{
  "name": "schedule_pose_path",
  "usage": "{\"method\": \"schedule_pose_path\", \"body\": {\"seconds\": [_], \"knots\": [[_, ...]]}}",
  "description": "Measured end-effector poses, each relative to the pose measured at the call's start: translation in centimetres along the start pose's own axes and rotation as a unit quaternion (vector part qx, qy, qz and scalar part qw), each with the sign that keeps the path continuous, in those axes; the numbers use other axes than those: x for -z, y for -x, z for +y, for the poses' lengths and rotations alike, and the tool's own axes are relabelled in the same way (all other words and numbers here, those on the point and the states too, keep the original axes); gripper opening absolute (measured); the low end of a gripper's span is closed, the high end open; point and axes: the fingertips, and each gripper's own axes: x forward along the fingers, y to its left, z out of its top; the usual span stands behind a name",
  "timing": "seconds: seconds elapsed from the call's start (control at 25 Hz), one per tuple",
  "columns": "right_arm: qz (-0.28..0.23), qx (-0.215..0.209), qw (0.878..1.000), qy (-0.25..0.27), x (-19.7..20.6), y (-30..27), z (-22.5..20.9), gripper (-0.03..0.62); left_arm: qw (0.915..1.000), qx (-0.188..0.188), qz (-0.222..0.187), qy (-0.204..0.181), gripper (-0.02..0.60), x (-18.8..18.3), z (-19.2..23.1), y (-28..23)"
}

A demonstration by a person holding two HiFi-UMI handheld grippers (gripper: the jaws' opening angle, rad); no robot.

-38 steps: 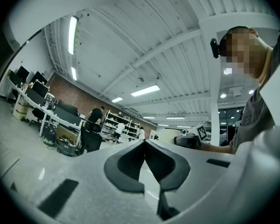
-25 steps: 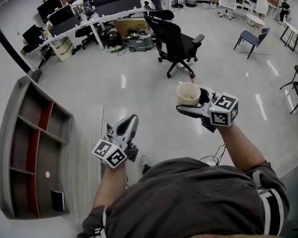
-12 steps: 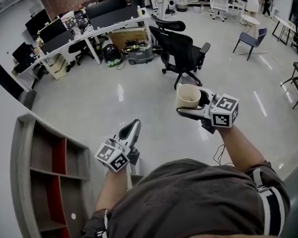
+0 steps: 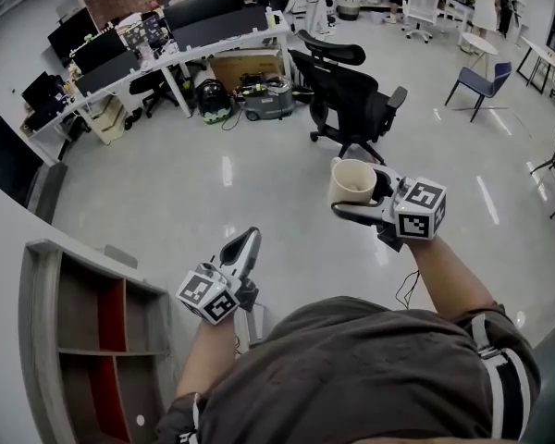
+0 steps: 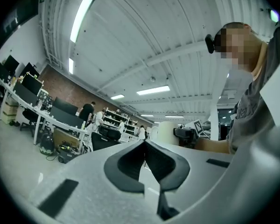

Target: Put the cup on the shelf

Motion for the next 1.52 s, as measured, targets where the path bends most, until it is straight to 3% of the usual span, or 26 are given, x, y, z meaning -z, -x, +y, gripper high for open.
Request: {"method": "schedule_pose_path", "body": {"seconds": [0.48, 0.68, 0.88, 1.24, 1.52], "knots": [[0.018, -0.069, 0.997, 0.04, -2.0, -0.4, -15.6, 0.423, 0.9967, -0.075, -0.027, -0.016, -0.005, 0.4, 4.3, -13.8], [0.013, -0.077, 0.997, 0.026, -2.5, -1.5, -19.5, 0.423, 0.9957, -0.088, -0.019, -0.022, -0.005, 0.3, 5.7, -16.7], [0.013, -0.067, 0.997, 0.021, -2.8, -3.6, -20.3, 0.423, 0.9945, -0.096, -0.022, -0.035, -0.005, -1.7, 8.9, -16.5], [0.013, -0.062, 0.998, 0.032, -5.2, -9.7, -17.8, 0.423, 0.9921, -0.098, -0.037, -0.069, -0.005, -7.1, 13.3, -12.3], [0.014, -0.127, 0.99, 0.059, -8.3, -18.3, -13.7, 0.423, 0.9786, -0.171, -0.054, -0.1, -0.005, -11.0, 16.7, -4.8]]}}
